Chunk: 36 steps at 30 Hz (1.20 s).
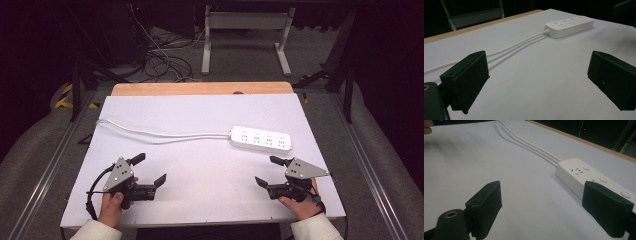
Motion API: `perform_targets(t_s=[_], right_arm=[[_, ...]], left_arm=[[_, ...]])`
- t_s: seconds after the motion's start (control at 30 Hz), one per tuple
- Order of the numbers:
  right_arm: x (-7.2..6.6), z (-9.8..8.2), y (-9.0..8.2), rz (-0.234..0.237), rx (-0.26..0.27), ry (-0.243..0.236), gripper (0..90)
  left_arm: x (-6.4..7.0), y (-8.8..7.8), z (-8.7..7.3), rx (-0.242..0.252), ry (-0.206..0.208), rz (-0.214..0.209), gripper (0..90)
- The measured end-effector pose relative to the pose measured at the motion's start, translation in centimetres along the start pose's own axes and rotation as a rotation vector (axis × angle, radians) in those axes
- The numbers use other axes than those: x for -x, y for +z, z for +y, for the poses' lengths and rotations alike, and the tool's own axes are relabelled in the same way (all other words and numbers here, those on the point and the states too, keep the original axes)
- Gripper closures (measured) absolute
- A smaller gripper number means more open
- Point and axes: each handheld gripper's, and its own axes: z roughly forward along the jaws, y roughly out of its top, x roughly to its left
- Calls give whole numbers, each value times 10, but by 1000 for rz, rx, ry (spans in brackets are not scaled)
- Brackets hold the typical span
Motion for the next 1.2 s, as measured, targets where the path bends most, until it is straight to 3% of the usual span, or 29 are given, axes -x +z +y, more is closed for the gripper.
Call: perform_targets(t_s=[0.13, 0.63, 0.83, 0.87, 1.07, 1.2], right_arm=[[-1, 0, 0, -1, 4, -12, 171], [-4, 3, -1, 2, 12, -34, 177], [-5, 5, -2, 0, 9, -52, 186], [-5, 5, -2, 2, 11, -51, 193], [-5, 8, -3, 8, 8, -43, 230], [-2, 12, -3, 25, -25, -13, 279]], left_arm=[[2, -1, 1, -1, 17, 18, 41], [2, -3, 1, -4, 6, 10, 37], [6, -3, 2, -16, 52, 25, 36], [6, -3, 2, -18, 66, 29, 35], [5, -3, 2, -14, 47, 20, 33], [6, -3, 2, -18, 50, 25, 32]])
